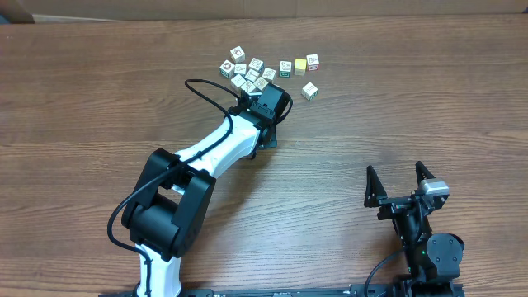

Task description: Form a horizontal line

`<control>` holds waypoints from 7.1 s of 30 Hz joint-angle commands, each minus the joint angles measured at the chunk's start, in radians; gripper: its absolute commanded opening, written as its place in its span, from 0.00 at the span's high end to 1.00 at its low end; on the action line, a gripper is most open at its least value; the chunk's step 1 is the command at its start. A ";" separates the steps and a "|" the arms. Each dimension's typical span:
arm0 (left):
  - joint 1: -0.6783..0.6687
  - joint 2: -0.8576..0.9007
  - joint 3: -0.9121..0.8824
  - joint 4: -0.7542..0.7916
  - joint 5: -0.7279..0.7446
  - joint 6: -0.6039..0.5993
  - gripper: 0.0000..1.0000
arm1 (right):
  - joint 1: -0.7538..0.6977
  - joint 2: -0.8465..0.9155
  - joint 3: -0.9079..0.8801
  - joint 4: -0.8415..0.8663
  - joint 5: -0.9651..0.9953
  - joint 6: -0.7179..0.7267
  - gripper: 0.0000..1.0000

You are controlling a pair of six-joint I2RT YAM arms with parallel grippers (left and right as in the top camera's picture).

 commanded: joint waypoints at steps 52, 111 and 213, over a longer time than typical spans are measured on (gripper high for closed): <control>0.098 0.019 0.211 0.104 -0.063 0.239 0.23 | -0.005 -0.008 -0.010 0.003 0.008 -0.007 0.00; 0.208 0.158 0.200 0.332 0.288 0.735 0.44 | -0.005 -0.008 -0.010 0.003 0.008 -0.007 0.00; -0.032 0.077 0.211 0.174 -0.053 0.320 0.65 | -0.005 -0.008 -0.010 0.003 0.008 -0.007 0.00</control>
